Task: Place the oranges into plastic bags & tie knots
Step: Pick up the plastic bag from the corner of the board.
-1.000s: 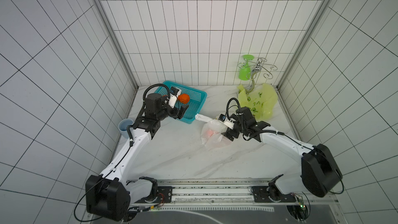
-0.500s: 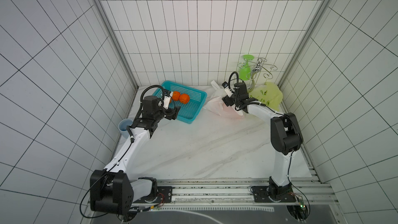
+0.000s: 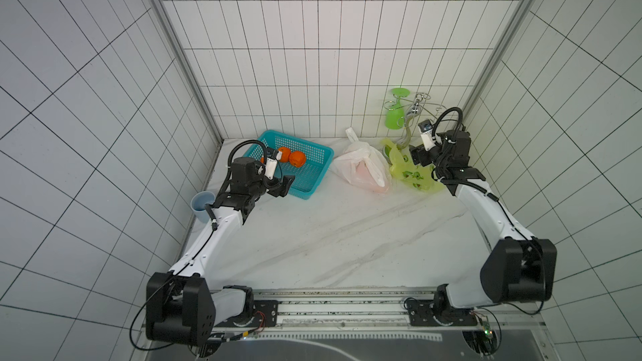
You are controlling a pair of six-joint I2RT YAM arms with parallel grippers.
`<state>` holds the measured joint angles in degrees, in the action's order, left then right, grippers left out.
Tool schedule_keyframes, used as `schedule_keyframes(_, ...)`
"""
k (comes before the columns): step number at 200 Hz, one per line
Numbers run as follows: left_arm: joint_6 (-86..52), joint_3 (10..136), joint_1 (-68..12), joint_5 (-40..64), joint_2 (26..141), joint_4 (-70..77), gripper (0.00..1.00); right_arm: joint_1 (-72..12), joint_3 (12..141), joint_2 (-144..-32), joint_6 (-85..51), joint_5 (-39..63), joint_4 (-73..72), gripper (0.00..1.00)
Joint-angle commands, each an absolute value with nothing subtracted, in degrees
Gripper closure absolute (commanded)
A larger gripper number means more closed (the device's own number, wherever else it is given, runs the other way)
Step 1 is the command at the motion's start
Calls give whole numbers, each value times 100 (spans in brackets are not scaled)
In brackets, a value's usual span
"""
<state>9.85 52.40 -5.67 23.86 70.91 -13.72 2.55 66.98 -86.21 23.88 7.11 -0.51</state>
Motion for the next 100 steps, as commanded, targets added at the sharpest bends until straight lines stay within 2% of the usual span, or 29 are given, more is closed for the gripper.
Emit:
schedule_keyframes(1,973,5213,-571,2644,7071,-1265,14,802,5952,-8803,1479,904,-204,12)
schedule_keyframes(41,993,5159,-571,2688,7031,-1239,14,1373,5438,-8910,1321,414,-1193,9)
schedule_keyframes(83,932,5181,-580,2808,7134,-1195,14,1457,6001,-10055,1042,1104,-1101,10)
schedule_keyframes(100,938,5170,-580,2819,7128,-1222,14,1448,6445,-10544,839,973,-954,12)
